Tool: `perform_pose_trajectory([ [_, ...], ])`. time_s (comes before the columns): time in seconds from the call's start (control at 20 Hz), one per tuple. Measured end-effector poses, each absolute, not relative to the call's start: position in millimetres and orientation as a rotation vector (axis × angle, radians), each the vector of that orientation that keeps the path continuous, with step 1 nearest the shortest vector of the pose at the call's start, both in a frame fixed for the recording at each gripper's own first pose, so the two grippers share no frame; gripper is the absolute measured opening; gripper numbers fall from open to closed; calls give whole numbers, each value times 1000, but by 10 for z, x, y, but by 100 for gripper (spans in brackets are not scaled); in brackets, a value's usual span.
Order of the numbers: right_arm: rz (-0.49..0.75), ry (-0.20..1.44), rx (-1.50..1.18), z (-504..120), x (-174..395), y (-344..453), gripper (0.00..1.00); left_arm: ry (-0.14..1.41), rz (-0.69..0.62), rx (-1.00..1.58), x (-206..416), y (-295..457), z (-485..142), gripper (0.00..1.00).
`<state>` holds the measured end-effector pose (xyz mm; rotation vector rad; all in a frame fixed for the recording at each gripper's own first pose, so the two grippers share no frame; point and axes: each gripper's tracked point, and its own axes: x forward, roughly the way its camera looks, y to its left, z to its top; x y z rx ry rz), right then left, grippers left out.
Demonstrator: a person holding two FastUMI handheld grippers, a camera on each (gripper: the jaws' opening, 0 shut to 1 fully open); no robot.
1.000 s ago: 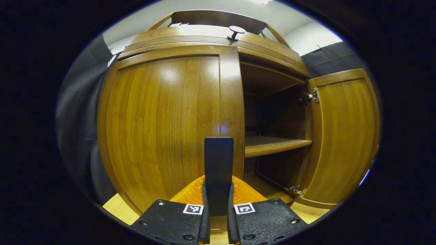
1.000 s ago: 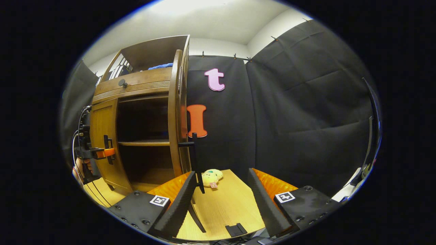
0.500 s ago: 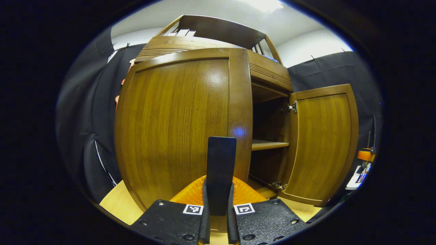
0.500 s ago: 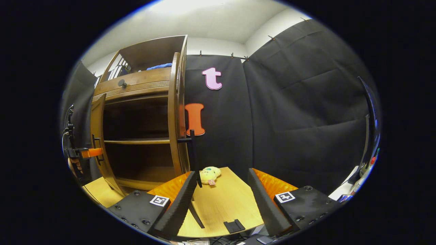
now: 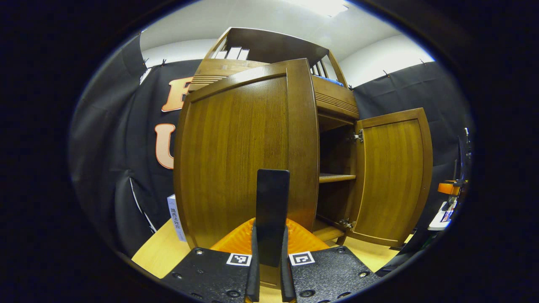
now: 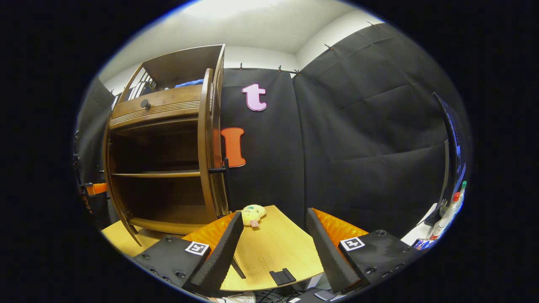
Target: Open the right door of the double-door shoe cabinet with the right hand, and open the left door with the left hand.
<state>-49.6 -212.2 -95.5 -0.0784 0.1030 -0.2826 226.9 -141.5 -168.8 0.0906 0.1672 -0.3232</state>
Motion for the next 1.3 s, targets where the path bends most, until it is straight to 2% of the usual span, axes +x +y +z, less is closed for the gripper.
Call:
perform_pose_trajectory([
  [0.05,-280,106,-77,-968,-499,-2108,98,166,-318,90,2219,-1363,-1697,21],
  [0.3,-269,117,-98,-995,-487,-2031,98,166,-296,78,2134,-1264,-1643,21],
  [0.35,-267,119,-102,-1007,-493,-2014,98,166,-289,83,2118,-1225,-1635,16],
  [0.95,-227,134,-108,-1110,-356,-1740,98,155,-177,103,1961,-710,-1504,14],
  [1.3,-204,138,-117,-1135,-284,-1555,98,139,-83,131,1910,-319,-1431,7],
])
